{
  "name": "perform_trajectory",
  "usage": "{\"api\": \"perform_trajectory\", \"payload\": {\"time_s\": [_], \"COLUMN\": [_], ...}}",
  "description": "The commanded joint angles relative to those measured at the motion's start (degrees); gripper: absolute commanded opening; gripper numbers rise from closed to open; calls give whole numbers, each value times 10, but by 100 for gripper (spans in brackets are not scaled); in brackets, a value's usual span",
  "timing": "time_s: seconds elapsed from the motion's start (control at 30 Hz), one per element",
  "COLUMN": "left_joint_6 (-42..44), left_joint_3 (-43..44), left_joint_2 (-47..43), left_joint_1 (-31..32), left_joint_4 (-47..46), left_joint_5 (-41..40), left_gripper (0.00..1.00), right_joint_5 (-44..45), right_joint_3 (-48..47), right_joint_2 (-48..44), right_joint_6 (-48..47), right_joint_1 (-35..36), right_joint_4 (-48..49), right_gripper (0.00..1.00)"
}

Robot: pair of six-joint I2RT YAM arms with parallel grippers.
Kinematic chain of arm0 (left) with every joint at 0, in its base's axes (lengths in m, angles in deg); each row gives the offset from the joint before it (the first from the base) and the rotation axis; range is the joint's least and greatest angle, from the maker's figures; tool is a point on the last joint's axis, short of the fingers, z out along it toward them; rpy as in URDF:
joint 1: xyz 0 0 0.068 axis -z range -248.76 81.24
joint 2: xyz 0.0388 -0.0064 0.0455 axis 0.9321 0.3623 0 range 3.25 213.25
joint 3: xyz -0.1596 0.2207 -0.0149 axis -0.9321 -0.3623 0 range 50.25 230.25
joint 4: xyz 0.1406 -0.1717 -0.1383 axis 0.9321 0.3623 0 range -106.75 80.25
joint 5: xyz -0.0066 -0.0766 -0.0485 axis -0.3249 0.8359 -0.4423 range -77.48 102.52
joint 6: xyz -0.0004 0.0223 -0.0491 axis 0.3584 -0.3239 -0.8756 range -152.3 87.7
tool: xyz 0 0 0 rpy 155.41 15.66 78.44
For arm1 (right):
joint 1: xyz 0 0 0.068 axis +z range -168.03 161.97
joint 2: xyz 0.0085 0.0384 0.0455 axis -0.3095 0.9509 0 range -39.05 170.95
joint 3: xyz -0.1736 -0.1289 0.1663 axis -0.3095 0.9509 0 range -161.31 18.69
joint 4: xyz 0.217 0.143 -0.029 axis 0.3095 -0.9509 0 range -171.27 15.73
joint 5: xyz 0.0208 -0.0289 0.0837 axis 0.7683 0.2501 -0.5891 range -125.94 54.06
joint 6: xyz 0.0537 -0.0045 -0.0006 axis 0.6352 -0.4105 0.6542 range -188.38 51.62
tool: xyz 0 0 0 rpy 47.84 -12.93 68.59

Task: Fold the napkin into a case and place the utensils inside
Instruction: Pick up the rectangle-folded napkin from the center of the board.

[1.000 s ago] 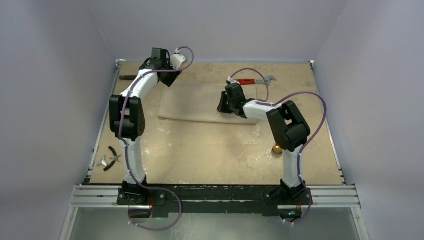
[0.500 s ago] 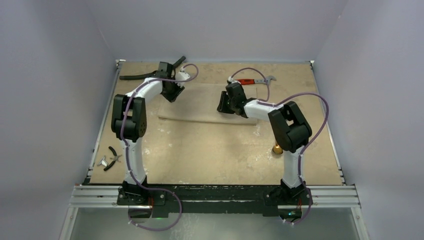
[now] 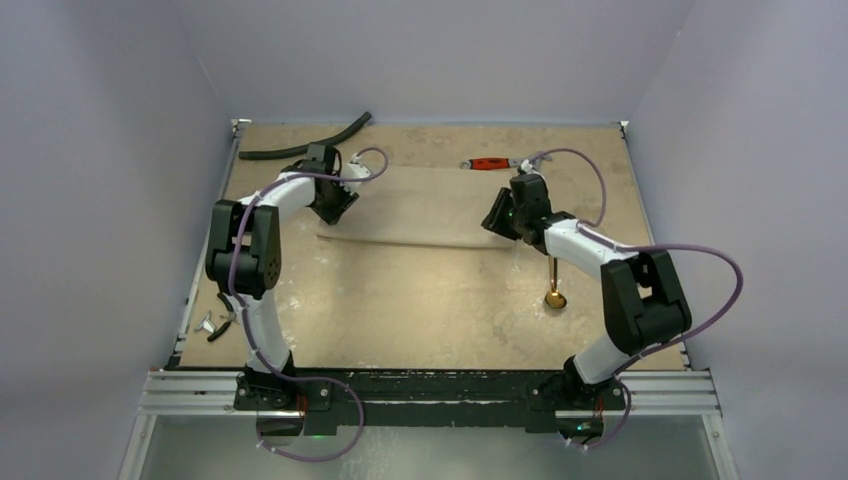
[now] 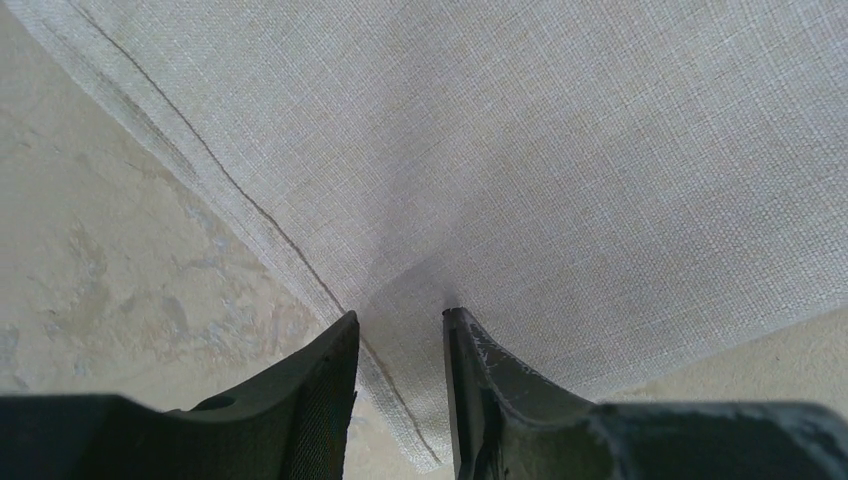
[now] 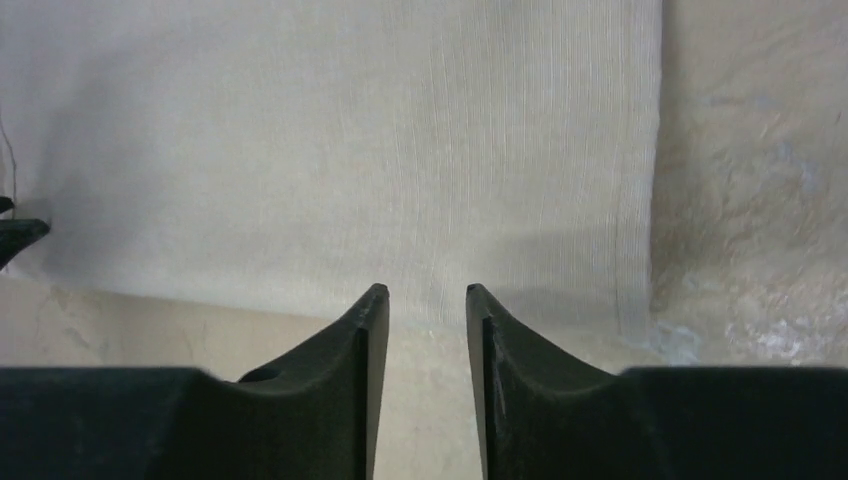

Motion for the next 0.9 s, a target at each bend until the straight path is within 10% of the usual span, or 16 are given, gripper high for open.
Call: {"api": "perform_trajectory", "payload": {"time_s": [0.0,0.43,0.87], "left_joint_6": [-8,28,29], "left_joint_3": [1,-77,-144], "left_joint_2": [-43,-60,-90], "left_joint_1": [-1,-16,-17], "left_joint_4": [-8,-41,-49], "left_joint_5": [8,-31,-10], "left_gripper": [36,36,37], "right_joint_5": [-59,-55,-16], "right_joint_3": [36,52,31], "right_joint_2": [-24,52,-77], "right_joint_6": [23,7,-5], "right_joint_1": [-18,-70,-90], "right_joint_4": [8,-15,-124], "right_gripper": [30,17,67]}}
